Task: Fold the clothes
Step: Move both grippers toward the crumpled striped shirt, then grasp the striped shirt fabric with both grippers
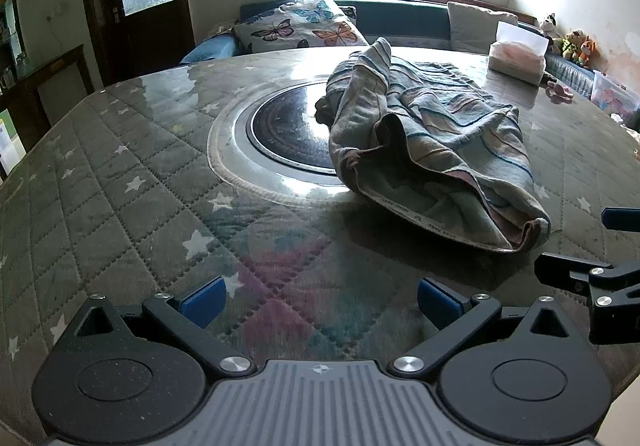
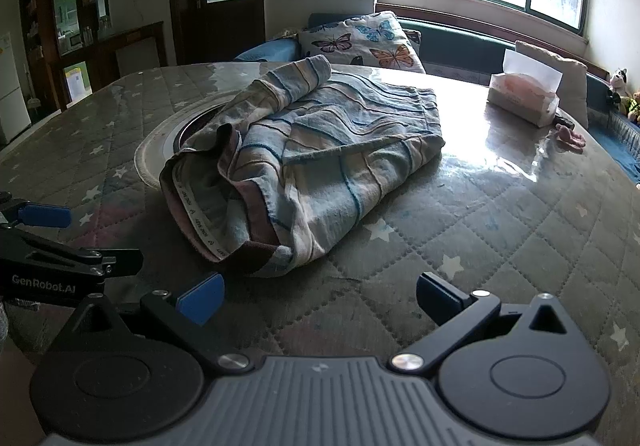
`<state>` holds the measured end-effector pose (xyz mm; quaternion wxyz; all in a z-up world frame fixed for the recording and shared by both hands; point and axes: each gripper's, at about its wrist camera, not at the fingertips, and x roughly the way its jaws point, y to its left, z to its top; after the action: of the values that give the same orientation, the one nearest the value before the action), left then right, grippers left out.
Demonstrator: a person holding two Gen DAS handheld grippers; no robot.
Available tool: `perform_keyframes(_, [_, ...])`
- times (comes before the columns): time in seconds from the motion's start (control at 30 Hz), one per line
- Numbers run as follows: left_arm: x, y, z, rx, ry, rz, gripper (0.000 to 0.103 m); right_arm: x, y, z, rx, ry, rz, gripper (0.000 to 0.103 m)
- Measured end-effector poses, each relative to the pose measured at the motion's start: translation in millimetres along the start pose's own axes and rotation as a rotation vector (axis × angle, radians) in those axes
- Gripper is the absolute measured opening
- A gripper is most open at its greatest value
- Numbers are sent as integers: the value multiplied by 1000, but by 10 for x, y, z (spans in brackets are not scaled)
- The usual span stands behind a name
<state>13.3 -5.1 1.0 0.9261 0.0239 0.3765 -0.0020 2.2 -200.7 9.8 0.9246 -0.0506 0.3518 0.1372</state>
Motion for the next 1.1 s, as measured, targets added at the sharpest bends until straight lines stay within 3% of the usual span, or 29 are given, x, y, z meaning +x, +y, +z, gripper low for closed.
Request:
perform_keyframes(0.47, [44, -2, 179, 13, -16, 2, 103, 59, -57, 158, -7, -12, 1, 103])
perform_keyframes(0.87, [126, 56, 664, 57, -101, 18, 102, 230, -131, 537, -38, -31, -7, 102])
perform_keyframes(1.1, [282, 99, 1033, 84, -153, 23, 90, 444, -206, 868, -30, -35, 6, 95])
